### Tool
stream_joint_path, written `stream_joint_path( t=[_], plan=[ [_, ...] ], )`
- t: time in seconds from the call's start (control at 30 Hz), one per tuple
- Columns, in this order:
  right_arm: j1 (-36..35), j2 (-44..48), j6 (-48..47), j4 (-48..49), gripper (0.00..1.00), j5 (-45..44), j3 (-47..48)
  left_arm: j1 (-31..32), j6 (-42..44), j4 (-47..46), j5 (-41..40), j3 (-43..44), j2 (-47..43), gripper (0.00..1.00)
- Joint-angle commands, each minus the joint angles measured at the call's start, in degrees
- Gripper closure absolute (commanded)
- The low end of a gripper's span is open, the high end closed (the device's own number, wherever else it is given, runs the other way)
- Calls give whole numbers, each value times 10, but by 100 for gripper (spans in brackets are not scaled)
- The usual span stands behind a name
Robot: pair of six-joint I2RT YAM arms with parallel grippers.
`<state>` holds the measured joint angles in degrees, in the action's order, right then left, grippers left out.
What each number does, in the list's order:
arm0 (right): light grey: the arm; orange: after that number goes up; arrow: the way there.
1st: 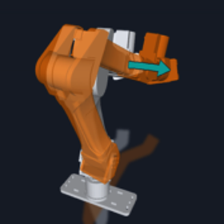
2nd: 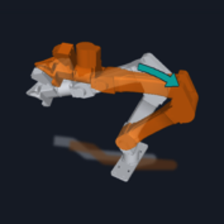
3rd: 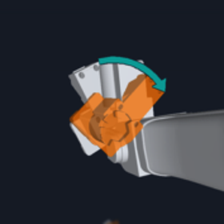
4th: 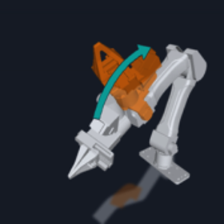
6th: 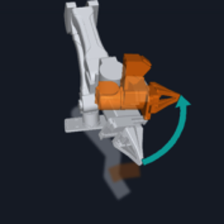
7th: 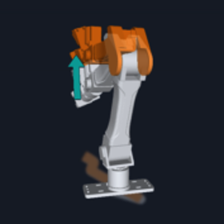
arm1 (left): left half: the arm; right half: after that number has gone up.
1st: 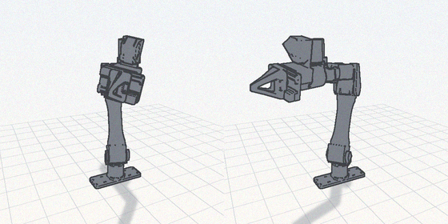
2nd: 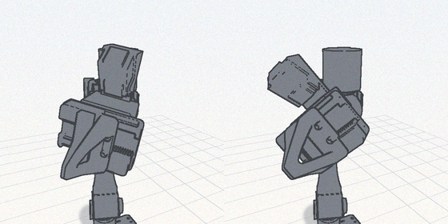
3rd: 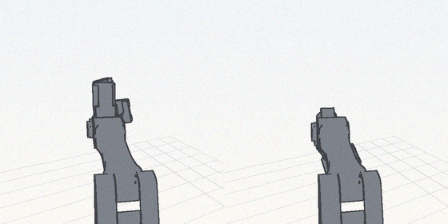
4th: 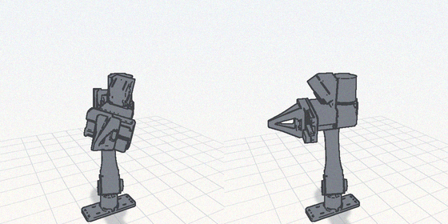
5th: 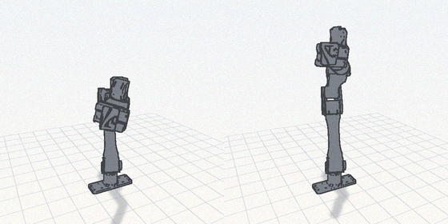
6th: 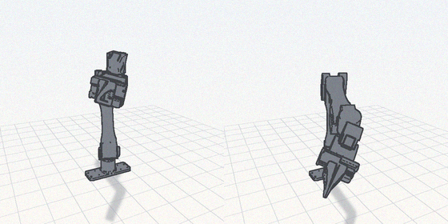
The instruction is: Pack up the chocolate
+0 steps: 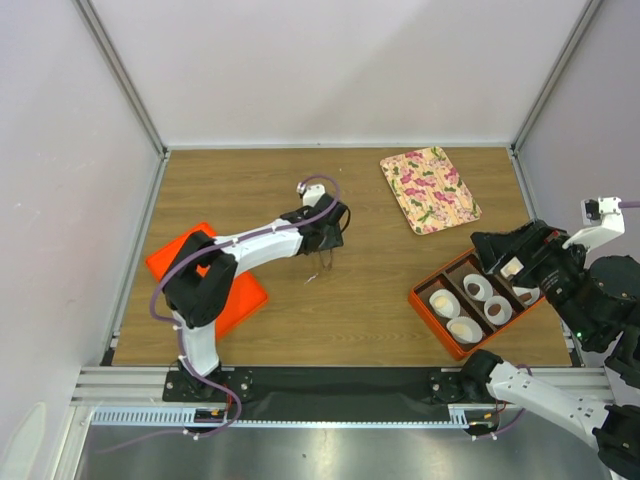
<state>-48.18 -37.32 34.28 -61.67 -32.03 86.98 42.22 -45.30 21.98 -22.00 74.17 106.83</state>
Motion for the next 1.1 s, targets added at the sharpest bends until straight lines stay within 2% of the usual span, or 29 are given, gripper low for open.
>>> stream_joint_path(
  t=[0.0,0.13,0.3,0.63,0.87,0.97,1.07],
  plan=[
    [-2,7,-10,11,2,-6,-9,12,-24,-6,-17,20,7,39],
    [-2,10,-8,12,2,-3,-18,20,-32,15,-28,30,19,35],
    [-2,11,-9,11,2,0,-21,21,-45,28,-28,26,22,24],
    [-2,10,-4,16,2,0,-28,23,-51,37,-21,22,11,20],
    [-2,-13,-6,23,2,22,-34,13,-3,106,-75,48,-83,21],
    [-2,-17,-7,42,2,44,-53,-22,10,125,-100,15,-150,20],
    [-2,-20,-6,63,2,77,-71,-88,21,120,-85,-59,-211,21]
  ],
)
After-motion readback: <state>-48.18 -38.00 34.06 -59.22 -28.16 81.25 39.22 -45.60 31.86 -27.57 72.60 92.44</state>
